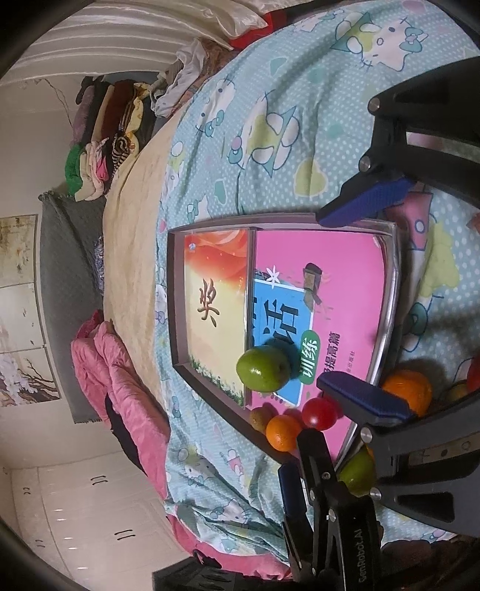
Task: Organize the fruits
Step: 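Withdraw both open tools from the tray back toward the loose fruit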
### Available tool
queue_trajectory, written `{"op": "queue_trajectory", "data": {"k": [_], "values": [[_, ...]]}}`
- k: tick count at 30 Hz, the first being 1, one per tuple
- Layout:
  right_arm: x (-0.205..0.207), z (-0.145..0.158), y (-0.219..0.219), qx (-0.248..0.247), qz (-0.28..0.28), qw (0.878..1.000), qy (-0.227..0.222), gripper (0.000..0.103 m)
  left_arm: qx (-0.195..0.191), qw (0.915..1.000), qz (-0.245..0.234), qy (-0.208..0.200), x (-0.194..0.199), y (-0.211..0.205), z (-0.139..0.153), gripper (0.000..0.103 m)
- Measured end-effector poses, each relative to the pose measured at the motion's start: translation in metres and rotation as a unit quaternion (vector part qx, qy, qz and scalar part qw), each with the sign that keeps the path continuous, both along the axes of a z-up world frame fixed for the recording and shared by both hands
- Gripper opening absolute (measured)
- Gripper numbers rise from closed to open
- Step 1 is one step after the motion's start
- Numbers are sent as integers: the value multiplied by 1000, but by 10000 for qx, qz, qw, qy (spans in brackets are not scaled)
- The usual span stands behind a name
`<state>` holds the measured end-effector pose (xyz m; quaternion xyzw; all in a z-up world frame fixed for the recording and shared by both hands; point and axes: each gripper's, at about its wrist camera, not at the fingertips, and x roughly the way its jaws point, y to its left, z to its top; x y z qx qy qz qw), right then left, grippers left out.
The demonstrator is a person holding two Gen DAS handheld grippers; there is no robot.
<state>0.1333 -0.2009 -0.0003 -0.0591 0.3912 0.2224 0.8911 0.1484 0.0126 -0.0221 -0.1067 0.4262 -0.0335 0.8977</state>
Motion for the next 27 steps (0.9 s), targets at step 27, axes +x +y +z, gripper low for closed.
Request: {"op": "queue_trajectory", "data": {"k": [27], "values": [[-3,15,-10,417,-128,9987,-259,92,-127,9986,486,-136,-13,35,12,76]]}}
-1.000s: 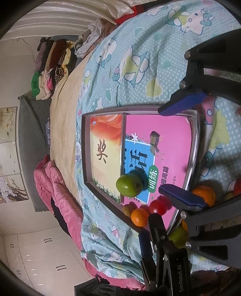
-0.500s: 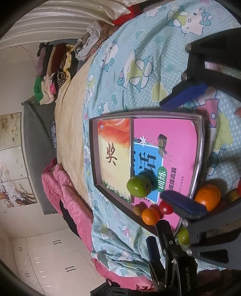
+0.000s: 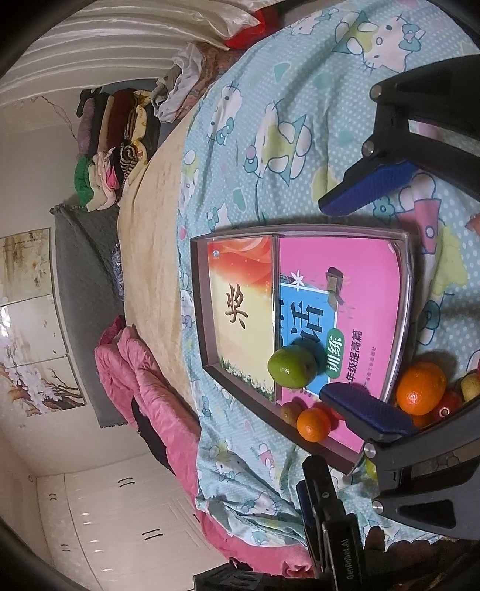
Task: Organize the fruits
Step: 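Withdraw both open tools from the tray back toward the loose fruit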
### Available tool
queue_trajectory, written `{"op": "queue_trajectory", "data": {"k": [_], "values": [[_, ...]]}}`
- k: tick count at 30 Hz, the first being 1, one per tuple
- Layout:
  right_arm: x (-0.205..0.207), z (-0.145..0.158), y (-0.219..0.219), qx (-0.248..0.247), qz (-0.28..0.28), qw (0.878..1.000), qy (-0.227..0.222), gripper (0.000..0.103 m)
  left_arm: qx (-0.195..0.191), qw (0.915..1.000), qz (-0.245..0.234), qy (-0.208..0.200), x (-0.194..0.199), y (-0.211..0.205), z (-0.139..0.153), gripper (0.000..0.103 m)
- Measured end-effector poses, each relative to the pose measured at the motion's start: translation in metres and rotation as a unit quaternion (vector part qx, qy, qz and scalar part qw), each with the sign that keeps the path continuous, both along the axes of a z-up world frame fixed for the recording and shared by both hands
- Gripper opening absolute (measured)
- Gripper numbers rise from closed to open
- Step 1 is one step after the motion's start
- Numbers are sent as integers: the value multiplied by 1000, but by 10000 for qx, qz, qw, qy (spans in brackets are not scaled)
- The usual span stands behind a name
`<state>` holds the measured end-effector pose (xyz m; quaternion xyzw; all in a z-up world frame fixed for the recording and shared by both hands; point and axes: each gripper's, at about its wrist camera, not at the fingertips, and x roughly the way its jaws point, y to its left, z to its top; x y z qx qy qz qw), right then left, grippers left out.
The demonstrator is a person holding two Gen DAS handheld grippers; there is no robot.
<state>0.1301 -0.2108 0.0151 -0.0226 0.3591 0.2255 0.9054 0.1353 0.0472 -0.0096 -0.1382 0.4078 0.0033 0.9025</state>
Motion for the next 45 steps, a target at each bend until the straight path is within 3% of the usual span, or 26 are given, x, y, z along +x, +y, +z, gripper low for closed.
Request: {"op": "queue_trajectory", "data": {"k": [20,23,45], "values": [[-7,9,1,120,123,9998,-104,93,-4,9999,-62,82,-15,0,7,79],[-8,10,1,137,129,9997,-144,103,-19,9999,-97,99,-16,0,6,79],[-27,15,-2,277,271,9992,-37,103,53,9989,-266,387,-30,-2,0,80]]}}
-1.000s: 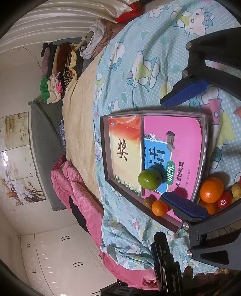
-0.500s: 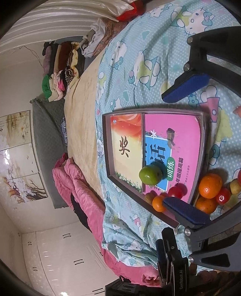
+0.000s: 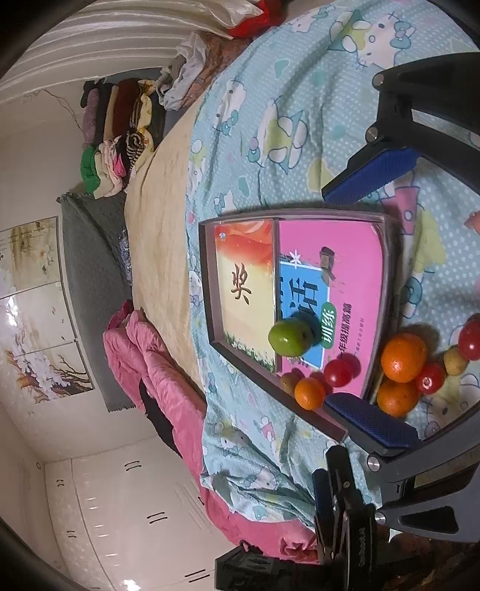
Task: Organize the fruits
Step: 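Withdraw both open tools from the tray back toward the loose fruit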
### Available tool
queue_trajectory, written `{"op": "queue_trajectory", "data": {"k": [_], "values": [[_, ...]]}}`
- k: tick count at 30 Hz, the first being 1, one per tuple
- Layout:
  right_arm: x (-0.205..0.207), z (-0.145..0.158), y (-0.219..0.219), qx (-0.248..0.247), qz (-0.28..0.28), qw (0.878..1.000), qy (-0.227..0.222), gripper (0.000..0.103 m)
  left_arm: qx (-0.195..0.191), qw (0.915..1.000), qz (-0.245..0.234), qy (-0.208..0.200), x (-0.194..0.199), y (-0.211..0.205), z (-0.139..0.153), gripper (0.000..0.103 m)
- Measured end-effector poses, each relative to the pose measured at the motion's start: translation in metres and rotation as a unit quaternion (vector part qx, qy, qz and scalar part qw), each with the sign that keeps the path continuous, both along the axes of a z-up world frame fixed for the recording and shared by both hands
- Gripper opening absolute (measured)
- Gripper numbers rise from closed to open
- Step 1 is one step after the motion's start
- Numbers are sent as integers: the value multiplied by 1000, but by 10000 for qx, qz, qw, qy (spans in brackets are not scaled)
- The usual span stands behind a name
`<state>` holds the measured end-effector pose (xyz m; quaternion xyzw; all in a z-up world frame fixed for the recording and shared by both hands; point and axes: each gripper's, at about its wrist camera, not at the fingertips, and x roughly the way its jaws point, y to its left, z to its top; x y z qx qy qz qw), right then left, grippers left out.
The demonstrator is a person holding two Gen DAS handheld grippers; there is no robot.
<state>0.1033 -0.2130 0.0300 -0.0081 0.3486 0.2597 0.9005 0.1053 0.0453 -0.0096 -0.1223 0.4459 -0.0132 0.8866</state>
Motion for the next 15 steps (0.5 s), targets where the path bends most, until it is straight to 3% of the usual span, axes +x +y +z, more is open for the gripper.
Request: {"op": "queue_trajectory", "data": {"k": [7,15], "values": [[-6,-3,6,-121,132,9998,52,103,-75,9997,-153,185,-7,-4,-6,80],[-10,-8,11,-220,254,9994,116,103,88,9984,-306,457,-8,-10,-16,80]]}}
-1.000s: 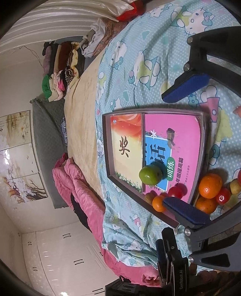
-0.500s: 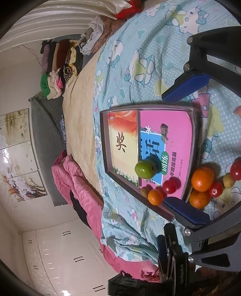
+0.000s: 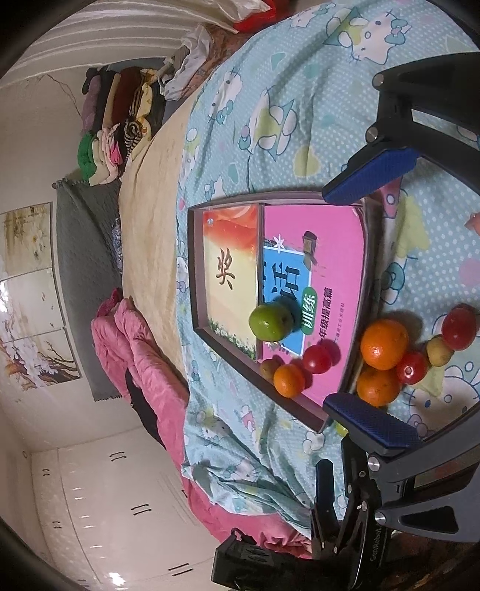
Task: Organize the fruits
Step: 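Withdraw both open tools from the tray back toward the loose fruit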
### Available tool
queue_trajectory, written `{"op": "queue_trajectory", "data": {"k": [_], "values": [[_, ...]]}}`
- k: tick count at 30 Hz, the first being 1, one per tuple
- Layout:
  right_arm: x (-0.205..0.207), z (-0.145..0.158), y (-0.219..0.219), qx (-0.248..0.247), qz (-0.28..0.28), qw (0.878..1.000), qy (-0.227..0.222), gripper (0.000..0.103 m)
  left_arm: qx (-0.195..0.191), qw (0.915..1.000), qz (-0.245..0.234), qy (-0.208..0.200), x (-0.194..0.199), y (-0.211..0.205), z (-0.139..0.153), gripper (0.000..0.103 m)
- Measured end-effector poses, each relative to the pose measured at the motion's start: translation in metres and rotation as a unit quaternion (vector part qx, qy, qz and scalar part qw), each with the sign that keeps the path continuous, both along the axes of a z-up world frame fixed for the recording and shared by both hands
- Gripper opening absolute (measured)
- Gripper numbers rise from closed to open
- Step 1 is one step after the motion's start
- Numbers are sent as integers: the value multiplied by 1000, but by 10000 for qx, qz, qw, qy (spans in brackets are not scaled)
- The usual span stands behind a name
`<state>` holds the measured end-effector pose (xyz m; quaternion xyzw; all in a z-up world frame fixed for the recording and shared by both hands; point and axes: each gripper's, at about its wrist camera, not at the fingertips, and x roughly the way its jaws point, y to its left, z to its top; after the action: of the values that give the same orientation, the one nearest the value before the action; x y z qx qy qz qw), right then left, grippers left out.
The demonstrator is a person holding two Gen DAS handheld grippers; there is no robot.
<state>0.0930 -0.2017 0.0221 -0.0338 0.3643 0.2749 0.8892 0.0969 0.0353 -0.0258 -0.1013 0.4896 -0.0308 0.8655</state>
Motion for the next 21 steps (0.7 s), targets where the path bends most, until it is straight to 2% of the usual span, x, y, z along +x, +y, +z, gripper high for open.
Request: {"op": "queue_trajectory", "data": {"k": [5,10,13,17,21], "values": [[-5,-4,6,-69,115,9999,110,102,91,9998,-168,106,0,-7,-4,80],[-11,-7,13,-206,223,9995,105,102,400,9987,-220,203,0,-10,-9,80],[-11,-9,15,-240,239,9993,161,102,292,9989,-249,266,0,-9,-11,80],[-11,-12,15,-310,208,9990,236,102,345,9984,-275,347,1,-11,-15,80],[-10,-17,13,-270,157,9984,473,102,311,9983,-273,418,3,-12,-19,80]]}}
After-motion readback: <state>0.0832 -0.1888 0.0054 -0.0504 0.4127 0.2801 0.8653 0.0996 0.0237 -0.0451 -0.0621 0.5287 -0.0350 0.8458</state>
